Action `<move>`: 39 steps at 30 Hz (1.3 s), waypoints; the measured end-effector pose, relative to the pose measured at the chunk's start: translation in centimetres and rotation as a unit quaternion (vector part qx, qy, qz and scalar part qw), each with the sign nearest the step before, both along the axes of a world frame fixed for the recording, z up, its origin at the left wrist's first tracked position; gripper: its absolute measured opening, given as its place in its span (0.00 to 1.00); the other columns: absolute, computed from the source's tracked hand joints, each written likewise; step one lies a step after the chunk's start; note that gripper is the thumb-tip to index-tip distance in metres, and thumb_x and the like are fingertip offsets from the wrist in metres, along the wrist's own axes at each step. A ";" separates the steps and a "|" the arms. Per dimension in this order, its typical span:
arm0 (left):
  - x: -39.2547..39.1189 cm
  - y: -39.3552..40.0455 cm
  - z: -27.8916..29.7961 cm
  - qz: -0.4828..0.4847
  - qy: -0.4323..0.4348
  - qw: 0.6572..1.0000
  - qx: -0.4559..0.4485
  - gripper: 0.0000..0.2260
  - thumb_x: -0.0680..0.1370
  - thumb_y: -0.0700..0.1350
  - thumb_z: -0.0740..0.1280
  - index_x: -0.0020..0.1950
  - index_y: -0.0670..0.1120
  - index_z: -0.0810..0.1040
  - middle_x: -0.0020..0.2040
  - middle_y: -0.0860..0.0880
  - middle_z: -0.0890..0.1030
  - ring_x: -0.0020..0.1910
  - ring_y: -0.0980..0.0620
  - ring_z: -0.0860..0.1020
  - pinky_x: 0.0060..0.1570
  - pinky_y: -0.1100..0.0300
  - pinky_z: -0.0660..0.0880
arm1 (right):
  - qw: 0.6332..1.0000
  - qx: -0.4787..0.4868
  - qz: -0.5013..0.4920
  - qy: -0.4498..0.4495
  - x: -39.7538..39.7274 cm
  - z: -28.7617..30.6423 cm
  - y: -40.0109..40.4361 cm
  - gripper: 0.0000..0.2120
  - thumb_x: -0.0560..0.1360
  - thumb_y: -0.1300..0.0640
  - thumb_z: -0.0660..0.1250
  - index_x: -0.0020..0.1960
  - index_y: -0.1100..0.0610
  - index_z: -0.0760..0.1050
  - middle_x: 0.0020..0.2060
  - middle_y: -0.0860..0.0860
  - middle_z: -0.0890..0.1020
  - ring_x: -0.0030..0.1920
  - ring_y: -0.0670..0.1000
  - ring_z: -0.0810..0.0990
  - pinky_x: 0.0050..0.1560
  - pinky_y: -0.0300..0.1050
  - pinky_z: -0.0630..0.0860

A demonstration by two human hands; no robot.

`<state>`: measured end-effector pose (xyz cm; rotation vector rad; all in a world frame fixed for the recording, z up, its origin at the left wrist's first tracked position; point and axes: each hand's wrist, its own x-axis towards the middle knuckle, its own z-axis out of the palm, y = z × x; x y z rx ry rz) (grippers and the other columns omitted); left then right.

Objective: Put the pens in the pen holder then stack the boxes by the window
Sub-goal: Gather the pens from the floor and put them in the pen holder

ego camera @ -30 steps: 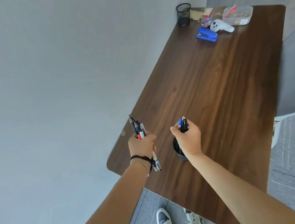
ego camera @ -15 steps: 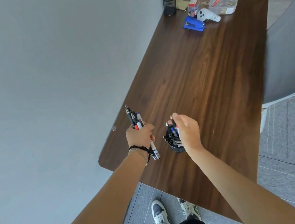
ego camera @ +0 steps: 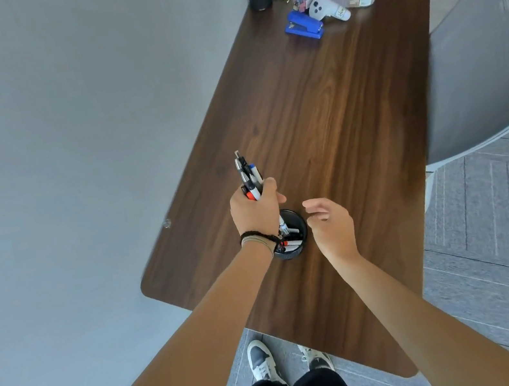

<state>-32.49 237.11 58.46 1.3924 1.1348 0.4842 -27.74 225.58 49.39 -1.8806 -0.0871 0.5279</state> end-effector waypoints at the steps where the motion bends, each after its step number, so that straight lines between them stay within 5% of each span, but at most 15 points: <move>1: 0.3 -0.4 -0.5 -0.019 0.008 1.000 0.015 0.09 0.75 0.46 0.67 0.37 0.44 0.79 0.32 0.49 0.85 0.33 0.49 0.80 0.43 0.52 0.80 | 1.000 -0.006 0.010 0.005 0.0 -0.4 -0.2 0.19 0.75 0.70 0.64 0.57 0.52 0.83 0.51 0.46 0.84 0.52 0.45 0.81 0.49 0.29 0.72; 3: 0.6 -1.1 -1.1 -0.049 0.024 0.997 0.046 0.09 0.75 0.47 0.68 0.38 0.44 0.80 0.33 0.51 0.85 0.31 0.53 0.80 0.40 0.53 0.80 | 1.000 -0.006 0.026 0.014 0.0 -0.9 -0.5 0.20 0.75 0.71 0.63 0.58 0.52 0.82 0.50 0.47 0.84 0.52 0.46 0.82 0.51 0.33 0.74; 7: 1.1 -1.4 -2.3 -0.061 0.037 0.994 0.078 0.09 0.71 0.48 0.70 0.36 0.42 0.78 0.30 0.47 0.82 0.34 0.44 0.83 0.41 0.45 0.82 | 0.999 0.008 0.036 0.021 -0.1 -1.4 -0.7 0.21 0.73 0.74 0.62 0.56 0.54 0.83 0.47 0.48 0.85 0.50 0.46 0.83 0.54 0.38 0.79; 14: 1.8 -1.5 -3.3 -0.065 0.047 0.991 0.103 0.08 0.70 0.45 0.70 0.37 0.41 0.79 0.32 0.46 0.82 0.35 0.43 0.82 0.41 0.46 0.81 | 0.998 0.038 0.033 0.024 -0.2 -1.1 -0.8 0.09 0.76 0.63 0.70 0.54 0.54 0.84 0.45 0.47 0.86 0.45 0.40 0.83 0.44 0.29 0.76; 18: 1.1 -1.3 -3.5 -0.075 0.052 0.989 0.116 0.01 0.70 0.42 0.72 0.39 0.46 0.80 0.34 0.49 0.82 0.35 0.50 0.81 0.43 0.52 0.82 | 0.999 0.033 0.026 0.033 -0.4 -1.5 -0.5 0.12 0.74 0.68 0.69 0.50 0.53 0.84 0.43 0.46 0.86 0.46 0.43 0.84 0.49 0.40 0.81; 22: 0.5 -0.9 -3.4 -0.072 0.039 0.989 0.123 0.05 0.71 0.41 0.73 0.43 0.50 0.81 0.34 0.55 0.82 0.35 0.58 0.80 0.42 0.60 0.79 | 0.997 0.044 0.020 0.065 -0.3 -1.8 -0.1 0.12 0.73 0.68 0.67 0.49 0.54 0.84 0.43 0.49 0.86 0.46 0.52 0.86 0.46 0.58 0.85; 29: 0.0 -0.1 -3.2 -0.077 0.017 0.987 0.141 0.06 0.72 0.45 0.73 0.37 0.47 0.78 0.35 0.50 0.83 0.37 0.52 0.81 0.43 0.53 0.80 | 0.996 0.047 0.007 0.072 -0.5 -1.5 0.0 0.09 0.75 0.67 0.67 0.49 0.57 0.83 0.45 0.54 0.86 0.47 0.56 0.86 0.41 0.58 0.86; 33: -0.7 0.3 -3.0 -0.072 -0.020 0.992 0.102 0.18 0.79 0.55 0.64 0.38 0.44 0.80 0.35 0.49 0.85 0.40 0.49 0.84 0.51 0.45 0.80 | 0.996 0.048 0.002 0.074 -0.6 -1.5 0.2 0.08 0.75 0.66 0.68 0.49 0.57 0.83 0.45 0.54 0.86 0.46 0.55 0.87 0.43 0.59 0.86; 39: -0.8 0.6 -3.9 -0.052 0.007 0.994 0.097 0.24 0.83 0.50 0.54 0.34 0.45 0.80 0.33 0.48 0.85 0.38 0.47 0.84 0.50 0.44 0.80 | 0.997 0.043 -0.006 0.071 -0.9 -1.6 0.4 0.06 0.74 0.62 0.69 0.48 0.55 0.83 0.43 0.50 0.86 0.46 0.51 0.86 0.46 0.58 0.86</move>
